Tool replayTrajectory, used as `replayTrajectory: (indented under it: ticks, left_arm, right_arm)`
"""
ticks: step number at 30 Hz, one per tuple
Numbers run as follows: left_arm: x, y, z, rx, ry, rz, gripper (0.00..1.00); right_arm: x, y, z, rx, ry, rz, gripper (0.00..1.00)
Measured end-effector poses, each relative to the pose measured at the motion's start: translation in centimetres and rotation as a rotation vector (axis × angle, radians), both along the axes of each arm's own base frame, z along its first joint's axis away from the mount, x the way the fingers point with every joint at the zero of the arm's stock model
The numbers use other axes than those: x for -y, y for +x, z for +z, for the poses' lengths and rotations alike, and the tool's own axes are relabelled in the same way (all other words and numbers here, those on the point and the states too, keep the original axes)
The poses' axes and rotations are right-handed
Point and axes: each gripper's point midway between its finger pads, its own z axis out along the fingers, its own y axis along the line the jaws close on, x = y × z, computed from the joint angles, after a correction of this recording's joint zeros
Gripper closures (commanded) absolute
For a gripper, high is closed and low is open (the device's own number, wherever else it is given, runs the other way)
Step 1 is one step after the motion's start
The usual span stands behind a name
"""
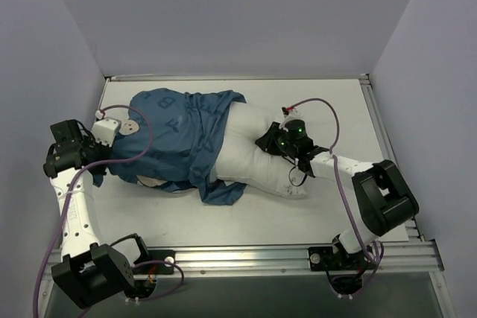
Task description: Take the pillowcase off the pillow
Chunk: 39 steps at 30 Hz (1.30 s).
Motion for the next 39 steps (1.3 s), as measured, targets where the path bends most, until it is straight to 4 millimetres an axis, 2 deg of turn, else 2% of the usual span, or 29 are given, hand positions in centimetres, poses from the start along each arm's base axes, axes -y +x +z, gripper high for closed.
replayTrajectory:
  ticks: [1,3,7,9,11,14,17,22,24,28,31,32,34,36,37,38,39]
  left_arm:
    - [-0.5,0.2,0.7,0.017,0.018,0.015,0.98]
    - [-2.6,0.9,3.1,0.073,0.061,0.072,0.98]
    - [-6.5,2.1,8.2,0.187,0.105,0.170,0.98]
    - [-7.7,2.9,10.5,0.240,0.110,0.186,0.98]
    - [-8.3,4.1,13.7,0.310,0.113,0.184,0.98]
    - [-8.2,5.4,19.2,0.434,0.124,0.161,0.98]
    - [-7.8,6.4,26.5,0.601,0.157,0.140,0.98]
    - [-5.9,6.3,38.2,0.885,0.197,0.085,0.98]
    - [-4.9,5.9,41.3,0.969,0.202,0.060,0.98]
    - [-4.4,6.1,44.3,1.063,0.203,0.037,0.98]
    - [-5.2,7.3,45.5,1.116,0.197,0.049,0.98]
    - [-5.4,7.5,45.8,1.131,0.199,0.056,0.98]
    - [-6.6,7.6,47.7,1.208,0.234,0.094,0.98]
    - [-7.4,7.0,49.8,1.300,0.267,0.122,0.98]
    - [-7.2,6.6,50.3,1.331,0.266,0.127,0.98]
    - [-6.6,6.4,50.5,1.352,0.261,0.120,0.98]
    - [-5.2,6.6,50.2,1.357,0.229,0.091,0.98]
  right_arm:
    - [0.9,0.2,0.4,-0.001,0.019,-0.012,1.00]
    - [3.0,0.9,1.5,0.004,0.044,-0.042,1.00]
    - [7.7,2.3,2.4,-0.016,0.038,-0.117,1.00]
    - [9.2,2.9,2.7,-0.025,0.033,-0.130,1.00]
    - [10.2,3.1,2.5,-0.041,0.024,-0.133,1.00]
    - [11.2,3.2,2.4,-0.058,0.024,-0.132,1.00]
    - [12.7,3.6,2.8,-0.066,0.014,-0.151,1.00]
    - [15.2,3.8,3.3,-0.069,-0.005,-0.193,1.00]
    - [15.8,3.8,3.5,-0.068,-0.007,-0.204,1.00]
    - [17.3,3.7,4.2,-0.072,0.011,-0.229,1.00]
    - [19.6,3.8,4.7,-0.083,0.013,-0.281,1.00]
    - [20.9,3.9,4.5,-0.089,-0.016,-0.318,1.00]
    - [25.4,3.3,2.6,-0.146,-0.123,-0.449,1.00]
    - [28.8,1.6,0.2,-0.243,-0.209,-0.550,1.00]
    - [29.6,0.5,-0.8,-0.292,-0.245,-0.573,1.00]
    - [29.6,-0.1,-1.3,-0.320,-0.265,-0.571,1.00]
    - [29.2,-0.5,-1.4,-0.333,-0.281,-0.557,1.00]
